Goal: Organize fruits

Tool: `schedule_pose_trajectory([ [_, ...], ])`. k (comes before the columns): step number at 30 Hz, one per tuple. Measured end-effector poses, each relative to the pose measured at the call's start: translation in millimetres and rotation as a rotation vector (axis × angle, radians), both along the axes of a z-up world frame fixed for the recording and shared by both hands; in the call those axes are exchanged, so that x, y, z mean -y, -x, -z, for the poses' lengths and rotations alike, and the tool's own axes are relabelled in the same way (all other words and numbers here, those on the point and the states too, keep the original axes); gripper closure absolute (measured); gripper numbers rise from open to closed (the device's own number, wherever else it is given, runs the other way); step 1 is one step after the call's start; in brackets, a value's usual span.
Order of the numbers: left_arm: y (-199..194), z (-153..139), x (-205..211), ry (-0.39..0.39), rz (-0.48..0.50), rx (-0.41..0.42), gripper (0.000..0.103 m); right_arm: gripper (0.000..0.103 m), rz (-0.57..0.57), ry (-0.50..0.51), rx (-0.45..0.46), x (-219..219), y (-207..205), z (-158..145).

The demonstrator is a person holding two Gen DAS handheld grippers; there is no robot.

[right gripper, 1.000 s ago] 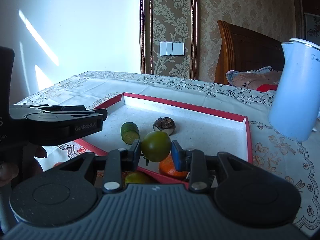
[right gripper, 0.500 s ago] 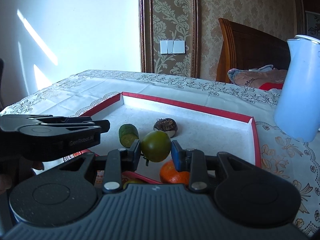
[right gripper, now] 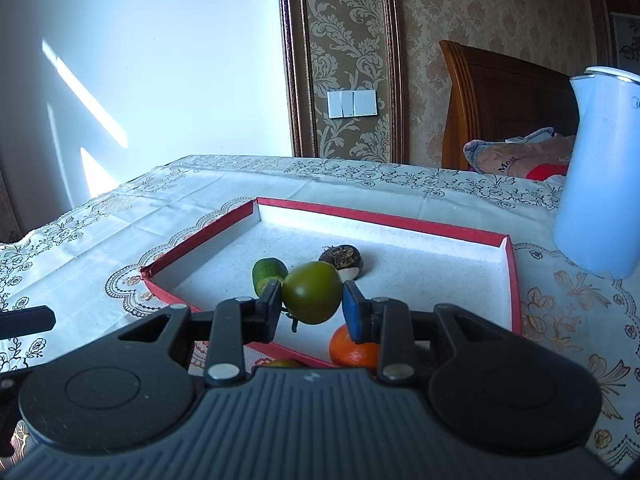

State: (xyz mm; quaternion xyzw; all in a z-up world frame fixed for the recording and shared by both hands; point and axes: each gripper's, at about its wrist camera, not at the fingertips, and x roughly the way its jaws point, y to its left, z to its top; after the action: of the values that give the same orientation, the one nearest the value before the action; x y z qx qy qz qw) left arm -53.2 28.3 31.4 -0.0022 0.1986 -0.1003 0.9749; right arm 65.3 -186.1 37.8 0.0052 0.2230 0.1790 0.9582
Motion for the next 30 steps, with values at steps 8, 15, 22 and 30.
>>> schedule_pose_trajectory([
  [8,-22,29,28,-0.081,0.002,-0.165,0.032,0.072,0.010,-0.005,0.008,2,4,0],
  [15,-34,34,25,-0.045,-0.023,-0.223,0.062,0.072,0.008,-0.013,0.006,3,4,1],
  [22,-46,19,25,-0.030,-0.065,-0.184,0.062,0.072,0.009,-0.008,0.001,3,3,1],
  [30,-117,-5,30,-0.059,-0.186,-0.108,0.062,0.072,0.004,0.030,-0.022,-5,-6,6],
])
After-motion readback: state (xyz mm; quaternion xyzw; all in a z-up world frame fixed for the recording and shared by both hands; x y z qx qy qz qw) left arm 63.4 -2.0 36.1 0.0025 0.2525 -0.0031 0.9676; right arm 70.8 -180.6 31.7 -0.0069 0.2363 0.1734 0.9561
